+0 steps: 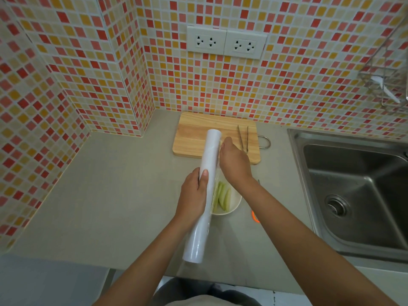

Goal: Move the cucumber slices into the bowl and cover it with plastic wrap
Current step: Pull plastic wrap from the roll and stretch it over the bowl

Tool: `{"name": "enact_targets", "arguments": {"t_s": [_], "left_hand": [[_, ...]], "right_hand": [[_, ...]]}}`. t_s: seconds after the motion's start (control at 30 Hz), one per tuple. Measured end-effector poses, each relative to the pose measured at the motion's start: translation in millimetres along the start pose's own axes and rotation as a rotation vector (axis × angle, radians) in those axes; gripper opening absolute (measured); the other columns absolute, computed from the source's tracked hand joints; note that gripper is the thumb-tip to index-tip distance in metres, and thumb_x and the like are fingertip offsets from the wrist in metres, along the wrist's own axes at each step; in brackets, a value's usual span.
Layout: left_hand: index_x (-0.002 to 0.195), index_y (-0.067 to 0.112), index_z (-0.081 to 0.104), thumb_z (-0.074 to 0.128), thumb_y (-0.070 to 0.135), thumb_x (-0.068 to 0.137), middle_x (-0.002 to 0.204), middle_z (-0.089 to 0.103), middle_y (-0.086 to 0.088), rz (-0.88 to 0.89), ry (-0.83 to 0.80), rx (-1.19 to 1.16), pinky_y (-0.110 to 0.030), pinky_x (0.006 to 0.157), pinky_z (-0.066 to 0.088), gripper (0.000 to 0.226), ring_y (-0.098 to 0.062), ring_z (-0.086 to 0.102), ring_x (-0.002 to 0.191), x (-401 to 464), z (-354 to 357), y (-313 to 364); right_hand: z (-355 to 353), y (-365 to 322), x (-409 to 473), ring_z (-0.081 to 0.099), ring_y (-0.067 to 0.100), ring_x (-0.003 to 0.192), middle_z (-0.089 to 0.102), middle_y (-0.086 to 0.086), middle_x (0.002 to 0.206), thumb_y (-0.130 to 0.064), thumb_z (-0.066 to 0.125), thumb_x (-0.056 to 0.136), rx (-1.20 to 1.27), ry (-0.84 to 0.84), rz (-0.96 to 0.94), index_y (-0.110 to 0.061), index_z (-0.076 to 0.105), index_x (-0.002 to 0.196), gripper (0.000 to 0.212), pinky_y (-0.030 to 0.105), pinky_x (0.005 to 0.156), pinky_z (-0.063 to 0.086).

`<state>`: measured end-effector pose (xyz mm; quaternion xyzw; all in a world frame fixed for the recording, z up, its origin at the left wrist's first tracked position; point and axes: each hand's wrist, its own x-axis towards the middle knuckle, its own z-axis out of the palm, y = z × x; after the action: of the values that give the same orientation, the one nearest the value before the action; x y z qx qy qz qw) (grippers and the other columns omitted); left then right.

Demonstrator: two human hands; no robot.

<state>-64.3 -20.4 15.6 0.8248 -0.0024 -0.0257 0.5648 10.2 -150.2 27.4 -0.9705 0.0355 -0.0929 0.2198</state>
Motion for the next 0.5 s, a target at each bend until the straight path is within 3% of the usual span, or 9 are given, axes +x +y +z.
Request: {"name": "enact_targets", "arguments": {"t_s": [0.07,0.23,0.3,0.4,0.5], "left_hand": [[0.071,0.023,0.039,0.032,0.041,0.102,0.068,0.040,0.010,0.005,0.001,-0.011,-0.022,0.059,0.030,0.036,-0.005,0.037,0.061,-1.3,-0.6,-1.8],[0.071,0.022,0.040,0.033,0.041,0.102,0.068,0.040,0.009,-0.010,-0.008,-0.015,-0.020,0.057,0.029,0.036,-0.005,0.037,0.060,-1.3,0.0,-3.2],[0.070,0.021,0.037,0.033,0.040,0.102,0.068,0.039,0.007,-0.018,-0.003,-0.013,-0.022,0.057,0.029,0.037,-0.005,0.035,0.059,0.2,-1.6,-4.0],[0.073,0.018,0.039,0.032,0.041,0.102,0.069,0.040,0.006,-0.021,-0.010,0.006,-0.023,0.058,0.031,0.037,-0.007,0.037,0.061,0.6,-2.3,-7.1],[0.071,0.022,0.038,0.032,0.041,0.102,0.068,0.039,0.008,-0.012,-0.017,0.025,-0.019,0.056,0.030,0.037,-0.005,0.037,0.060,-1.0,0.0,-8.7]], "right_hand": [[1.7,-1.9,-0.6,0.051,0.029,0.058,0.052,0.009,0.068,-0.005,0.033,0.097,0.045,0.017,0.067,-0.002,0.045,0.100,0.013,0.033,0.049,0.033],[7.5,-6.8,-3.4,0.047,0.024,0.057,0.046,0.004,0.064,-0.014,0.029,0.100,0.494,0.061,0.244,-0.009,0.042,0.086,0.021,0.046,0.055,0.048],[5.1,-5.8,-7.1,0.049,0.023,0.057,0.052,0.006,0.066,-0.017,0.033,0.100,0.402,0.068,0.143,-0.006,0.049,0.094,0.020,0.043,0.055,0.047],[-0.6,0.2,-6.6,0.061,0.030,0.072,0.067,0.014,0.082,-0.020,0.040,0.100,0.179,0.077,0.005,-0.005,0.055,0.118,0.029,0.039,0.062,0.049],[-3.3,1.4,-0.4,0.063,0.034,0.076,0.069,0.017,0.085,-0.016,0.040,0.099,0.069,0.070,-0.026,-0.001,0.061,0.107,0.028,0.039,0.063,0.047]]}}
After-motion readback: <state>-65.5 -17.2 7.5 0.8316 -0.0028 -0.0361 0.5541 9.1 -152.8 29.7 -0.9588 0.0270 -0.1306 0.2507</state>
